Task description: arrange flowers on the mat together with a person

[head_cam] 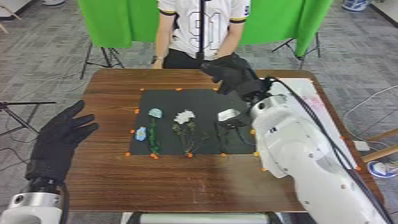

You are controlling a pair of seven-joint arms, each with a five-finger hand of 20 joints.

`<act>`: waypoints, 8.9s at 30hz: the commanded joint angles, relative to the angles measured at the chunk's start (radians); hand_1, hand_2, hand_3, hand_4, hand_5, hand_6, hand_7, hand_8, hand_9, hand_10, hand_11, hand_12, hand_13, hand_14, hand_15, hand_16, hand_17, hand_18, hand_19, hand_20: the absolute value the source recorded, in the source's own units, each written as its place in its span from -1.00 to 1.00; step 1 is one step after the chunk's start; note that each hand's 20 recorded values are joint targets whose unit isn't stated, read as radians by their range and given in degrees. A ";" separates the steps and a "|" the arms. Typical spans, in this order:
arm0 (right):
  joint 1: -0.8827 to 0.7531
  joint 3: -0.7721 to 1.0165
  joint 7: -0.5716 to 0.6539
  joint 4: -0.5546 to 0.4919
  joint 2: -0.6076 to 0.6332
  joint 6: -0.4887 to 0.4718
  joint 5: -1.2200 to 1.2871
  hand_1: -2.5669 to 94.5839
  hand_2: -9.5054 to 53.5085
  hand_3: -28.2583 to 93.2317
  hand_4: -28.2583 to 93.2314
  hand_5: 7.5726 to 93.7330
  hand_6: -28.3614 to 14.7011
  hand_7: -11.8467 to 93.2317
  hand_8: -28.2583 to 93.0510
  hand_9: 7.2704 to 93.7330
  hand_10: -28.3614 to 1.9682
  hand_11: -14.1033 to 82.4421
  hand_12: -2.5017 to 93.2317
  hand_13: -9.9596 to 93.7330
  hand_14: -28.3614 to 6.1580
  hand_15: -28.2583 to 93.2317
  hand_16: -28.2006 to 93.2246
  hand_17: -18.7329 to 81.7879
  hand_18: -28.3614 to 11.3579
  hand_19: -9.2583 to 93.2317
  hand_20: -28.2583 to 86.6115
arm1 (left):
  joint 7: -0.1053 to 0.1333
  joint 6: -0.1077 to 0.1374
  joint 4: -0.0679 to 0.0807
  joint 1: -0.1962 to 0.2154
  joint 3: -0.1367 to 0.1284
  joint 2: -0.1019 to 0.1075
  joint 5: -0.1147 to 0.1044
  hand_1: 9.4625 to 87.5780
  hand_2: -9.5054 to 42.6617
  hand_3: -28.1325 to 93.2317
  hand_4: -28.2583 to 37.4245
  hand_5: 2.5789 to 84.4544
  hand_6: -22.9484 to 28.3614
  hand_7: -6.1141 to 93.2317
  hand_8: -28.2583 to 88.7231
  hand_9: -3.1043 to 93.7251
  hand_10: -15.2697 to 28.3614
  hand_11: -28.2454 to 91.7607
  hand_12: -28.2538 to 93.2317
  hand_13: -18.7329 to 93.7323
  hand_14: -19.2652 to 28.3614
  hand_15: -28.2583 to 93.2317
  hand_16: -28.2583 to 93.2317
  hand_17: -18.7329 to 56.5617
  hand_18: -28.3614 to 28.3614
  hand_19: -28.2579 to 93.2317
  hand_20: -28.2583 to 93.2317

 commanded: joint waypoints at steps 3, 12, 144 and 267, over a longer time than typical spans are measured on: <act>-0.376 0.331 -0.169 -0.028 -0.021 0.092 0.421 -0.59 -0.33 0.54 -0.92 -0.04 0.13 -0.58 -0.69 0.02 -0.66 -0.29 -0.61 0.07 -0.68 0.50 -0.40 -0.24 -0.87 0.69 -0.43 | 0.044 0.047 0.000 0.034 0.009 0.002 -0.028 -0.75 -0.37 0.75 -1.00 -0.23 0.23 -0.53 -0.71 -0.33 0.57 0.02 -0.38 -0.32 0.87 0.48 -0.75 -0.75 0.79 0.34 -0.30; -0.552 0.544 -0.325 -0.038 -0.070 0.062 0.693 -0.63 -0.34 0.59 -0.93 -0.12 0.16 -0.59 -0.68 -0.10 -0.64 -0.36 -0.62 -0.04 -0.76 0.43 -0.43 -0.35 -0.89 0.46 -0.34 | 0.060 0.046 0.006 0.016 0.026 0.002 -0.033 -0.78 -0.34 0.74 -1.00 -0.25 0.19 -0.55 -0.71 -0.35 0.55 0.01 -0.38 -0.33 0.86 0.47 -0.74 -0.76 0.78 0.33 -0.30; 0.148 -0.032 0.290 0.589 0.312 -0.142 -0.331 -0.36 -0.76 0.66 -0.94 -0.32 0.38 -0.43 -0.74 -0.29 -0.42 -0.37 -0.62 0.09 -0.30 0.54 -0.43 -0.20 -0.65 0.61 -0.37 | 0.033 0.035 0.015 -0.024 0.084 -0.014 -0.025 -0.73 -0.34 0.75 -1.00 -0.25 0.20 -0.54 -0.71 -0.30 0.60 0.06 -0.38 -0.28 0.90 0.50 -0.75 -0.74 0.79 0.36 -0.30; -0.208 0.109 -0.074 0.018 0.209 0.121 0.005 -0.49 -0.58 0.66 -0.91 0.15 0.25 -0.52 -0.72 0.26 -0.28 -0.23 -0.60 0.34 -0.24 0.48 -0.30 -0.15 -0.66 0.56 -0.34 | 0.021 0.015 0.018 0.027 0.034 -0.024 -0.006 -0.75 -0.36 0.75 -1.00 -0.26 0.18 -0.55 -0.71 -0.33 0.56 0.01 -0.39 -0.31 0.88 0.47 -0.75 -0.76 0.79 0.33 -0.32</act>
